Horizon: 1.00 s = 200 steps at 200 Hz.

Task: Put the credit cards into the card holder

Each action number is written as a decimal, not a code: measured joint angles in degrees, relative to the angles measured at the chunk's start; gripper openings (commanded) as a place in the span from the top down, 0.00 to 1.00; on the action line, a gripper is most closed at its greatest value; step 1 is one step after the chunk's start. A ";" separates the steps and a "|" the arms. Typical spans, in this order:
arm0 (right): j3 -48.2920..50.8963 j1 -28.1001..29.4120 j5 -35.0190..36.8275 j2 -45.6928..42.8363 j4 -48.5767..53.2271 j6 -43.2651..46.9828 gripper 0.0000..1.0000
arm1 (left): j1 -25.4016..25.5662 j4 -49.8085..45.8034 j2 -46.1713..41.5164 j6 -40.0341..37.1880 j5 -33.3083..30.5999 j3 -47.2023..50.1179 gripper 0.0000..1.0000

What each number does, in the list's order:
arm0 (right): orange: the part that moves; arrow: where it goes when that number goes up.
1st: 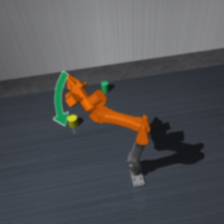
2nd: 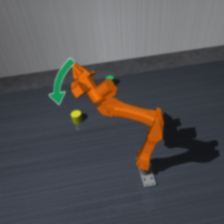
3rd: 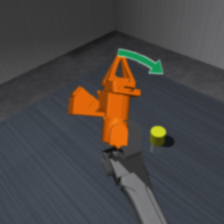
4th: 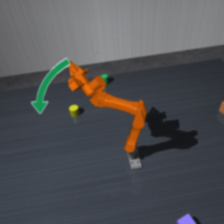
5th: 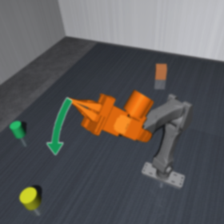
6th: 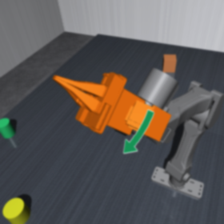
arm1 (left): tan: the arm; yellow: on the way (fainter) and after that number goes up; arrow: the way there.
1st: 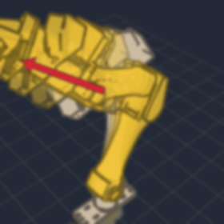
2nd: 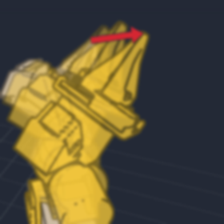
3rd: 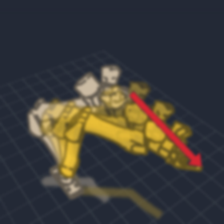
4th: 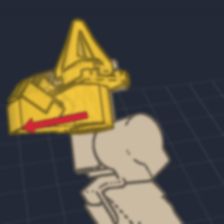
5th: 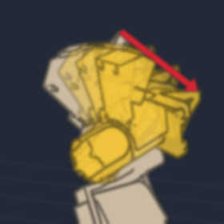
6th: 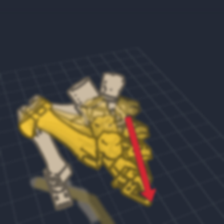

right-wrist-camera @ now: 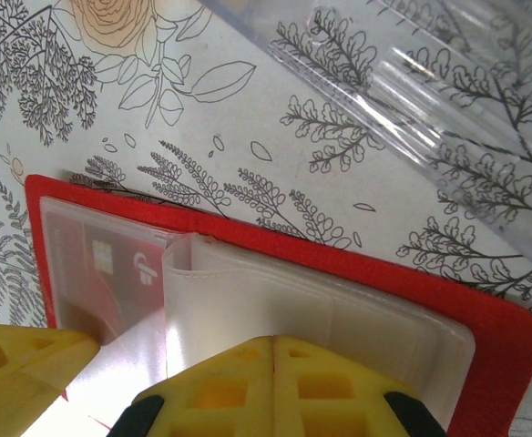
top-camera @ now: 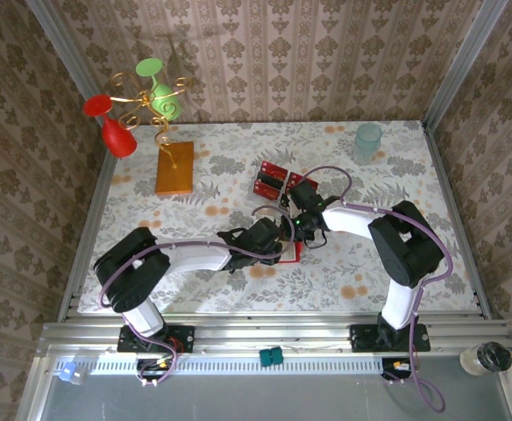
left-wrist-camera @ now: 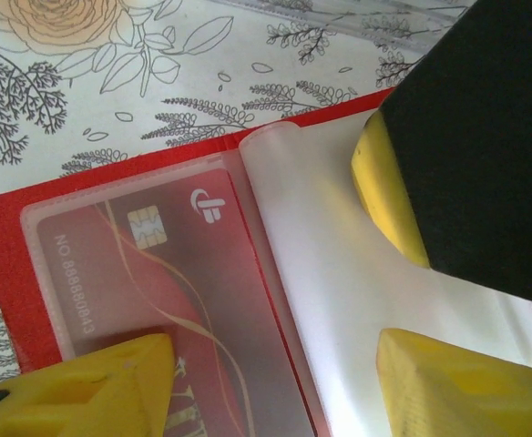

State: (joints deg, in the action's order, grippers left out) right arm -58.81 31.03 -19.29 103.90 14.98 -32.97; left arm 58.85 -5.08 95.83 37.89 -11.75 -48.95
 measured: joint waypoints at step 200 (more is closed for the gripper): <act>2.21 -1.27 0.02 -3.87 -0.20 -3.28 0.53 | 0.00 -0.35 0.48 0.02 -0.28 0.44 0.52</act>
State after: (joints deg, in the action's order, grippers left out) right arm -56.60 29.76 -19.27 100.03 14.79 -36.25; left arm 58.85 -5.43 96.31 37.91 -12.03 -48.51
